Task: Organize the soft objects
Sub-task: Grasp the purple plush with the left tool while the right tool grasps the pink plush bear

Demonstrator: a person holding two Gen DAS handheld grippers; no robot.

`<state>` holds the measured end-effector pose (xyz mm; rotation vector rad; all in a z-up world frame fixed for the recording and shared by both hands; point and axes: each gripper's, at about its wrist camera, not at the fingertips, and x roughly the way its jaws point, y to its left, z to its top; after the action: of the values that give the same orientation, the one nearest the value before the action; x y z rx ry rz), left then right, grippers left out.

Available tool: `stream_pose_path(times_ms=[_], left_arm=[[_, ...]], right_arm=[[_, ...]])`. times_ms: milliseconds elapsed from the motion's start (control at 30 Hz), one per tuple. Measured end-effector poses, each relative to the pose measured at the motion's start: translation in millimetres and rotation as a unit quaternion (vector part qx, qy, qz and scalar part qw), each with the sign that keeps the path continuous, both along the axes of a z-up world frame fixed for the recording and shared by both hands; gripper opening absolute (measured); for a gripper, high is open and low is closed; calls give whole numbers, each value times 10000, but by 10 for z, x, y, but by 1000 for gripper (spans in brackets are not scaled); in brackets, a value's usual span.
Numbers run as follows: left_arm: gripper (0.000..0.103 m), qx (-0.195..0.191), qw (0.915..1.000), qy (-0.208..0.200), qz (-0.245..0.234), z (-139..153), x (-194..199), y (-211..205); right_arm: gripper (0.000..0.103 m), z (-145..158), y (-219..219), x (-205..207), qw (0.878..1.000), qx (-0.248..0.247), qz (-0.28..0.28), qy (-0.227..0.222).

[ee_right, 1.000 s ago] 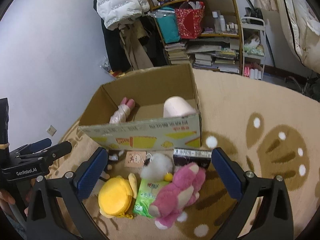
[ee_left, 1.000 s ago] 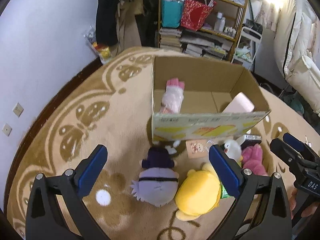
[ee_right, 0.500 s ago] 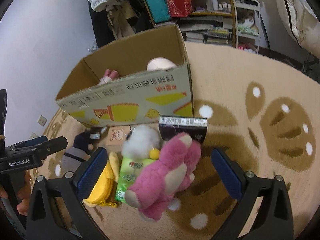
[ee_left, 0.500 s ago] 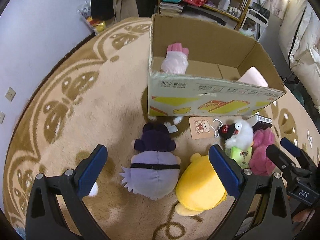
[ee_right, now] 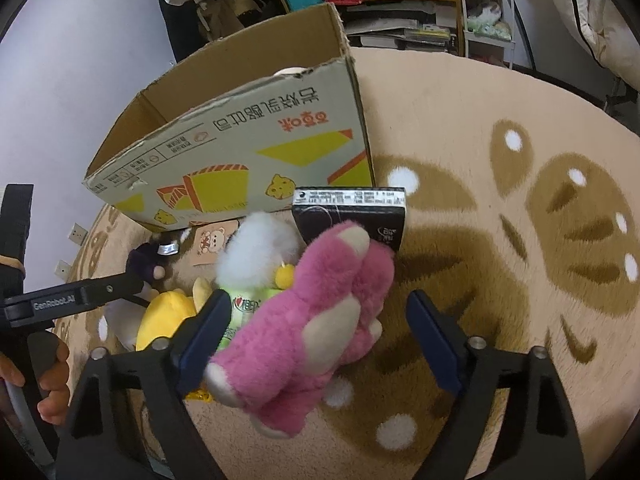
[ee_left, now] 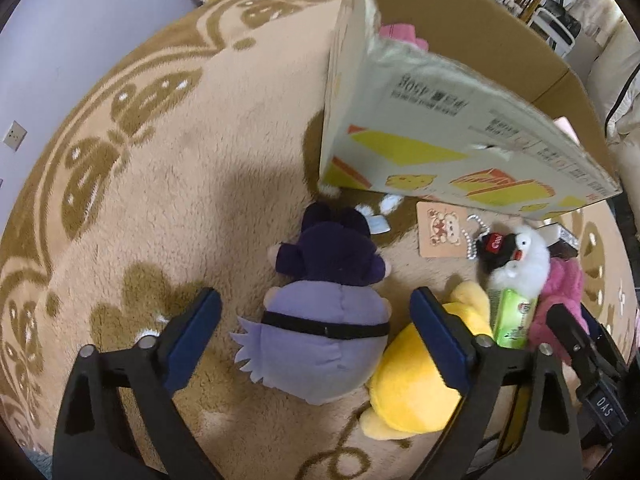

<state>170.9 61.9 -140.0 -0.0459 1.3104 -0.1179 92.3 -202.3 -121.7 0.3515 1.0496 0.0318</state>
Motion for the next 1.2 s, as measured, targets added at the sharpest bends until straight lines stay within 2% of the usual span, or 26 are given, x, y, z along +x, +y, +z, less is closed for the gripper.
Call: stream_pose_path(times_ms=[200,333,500,567,633,767,1200], left_arm=[[91,114,9999,126,-5,-107,46,-20],[87,144,9997,187,-44,-155,53,-66],[87,237,9996,178,11,-191,82,-74],[87,200,9995,216,81,-257,105,-74],[87,189,9995,211,109,-282,117,-62],[86,243,9995,195,86,-313,119,-81],[82,285,9994,205,10,-335,42,-247]], right_arm=[[88,-53,-20,4,9999,26,-52,100],[88,-118,-24,23,9998,-13,-117,149],[70,-164,-98,37,9996,119,-235,130],[59,-163,-104,38,9996,111,-242,101],[57,-139,-86,31,9997,33,-228,27],[57,-109,-65,22,9998,-97,-177,-7],[57,-132,-81,28,9998,-10,-209,13]])
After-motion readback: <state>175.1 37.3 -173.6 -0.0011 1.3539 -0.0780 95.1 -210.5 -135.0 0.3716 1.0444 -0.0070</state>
